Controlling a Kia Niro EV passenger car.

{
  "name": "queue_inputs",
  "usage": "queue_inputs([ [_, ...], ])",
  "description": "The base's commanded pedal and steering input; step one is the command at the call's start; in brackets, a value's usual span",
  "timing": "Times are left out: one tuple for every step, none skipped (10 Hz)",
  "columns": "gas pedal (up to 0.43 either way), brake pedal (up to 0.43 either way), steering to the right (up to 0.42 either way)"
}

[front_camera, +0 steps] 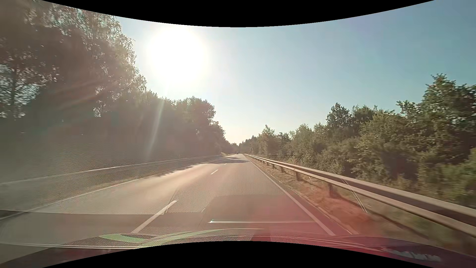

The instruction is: Follow the waypoints while adhering to traffic rules and regulations

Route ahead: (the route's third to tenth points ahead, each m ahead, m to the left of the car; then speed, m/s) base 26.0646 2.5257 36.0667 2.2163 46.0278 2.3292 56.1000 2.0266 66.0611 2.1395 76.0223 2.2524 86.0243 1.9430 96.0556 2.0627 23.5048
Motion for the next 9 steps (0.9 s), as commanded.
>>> queue_inputs([
  [0.157, 0.000, -0.002],
  [0.157, 0.000, -0.002],
  [0.157, 0.000, -0.002],
  [0.157, 0.000, -0.002],
  [0.157, 0.000, -0.002],
  [0.150, 0.000, -0.002],
  [0.150, 0.000, -0.002],
  [0.150, 0.000, -0.002],
  [0.150, 0.000, -0.002],
])
